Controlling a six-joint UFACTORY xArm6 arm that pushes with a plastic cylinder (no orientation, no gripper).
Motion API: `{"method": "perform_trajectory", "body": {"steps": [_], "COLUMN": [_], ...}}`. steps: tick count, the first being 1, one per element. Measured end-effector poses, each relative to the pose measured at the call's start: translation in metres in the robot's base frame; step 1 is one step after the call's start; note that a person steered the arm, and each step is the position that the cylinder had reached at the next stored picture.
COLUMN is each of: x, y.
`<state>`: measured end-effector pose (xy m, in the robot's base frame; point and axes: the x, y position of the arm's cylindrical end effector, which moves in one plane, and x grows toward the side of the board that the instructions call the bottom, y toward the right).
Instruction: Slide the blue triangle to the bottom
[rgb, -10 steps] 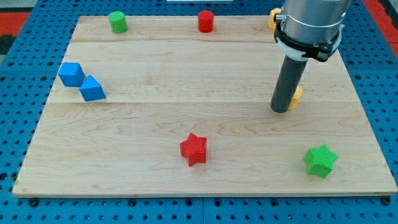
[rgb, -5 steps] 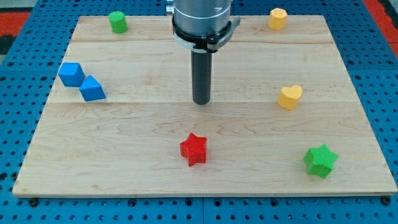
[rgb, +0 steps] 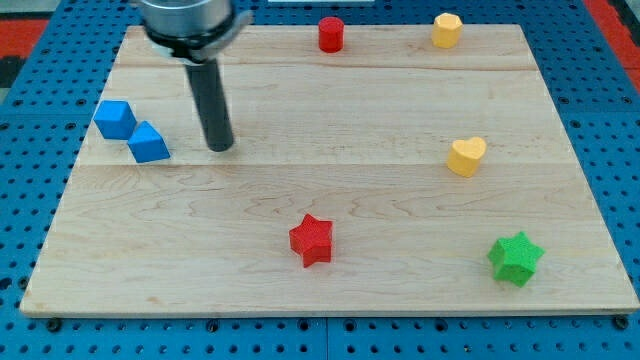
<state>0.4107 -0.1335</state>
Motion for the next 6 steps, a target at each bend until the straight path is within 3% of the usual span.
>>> {"method": "perform_trajectory", "body": {"steps": [2,4,6], "x": [-0.025,0.046,0.103], "y": [-0.063,-0.096,-0.087]}}
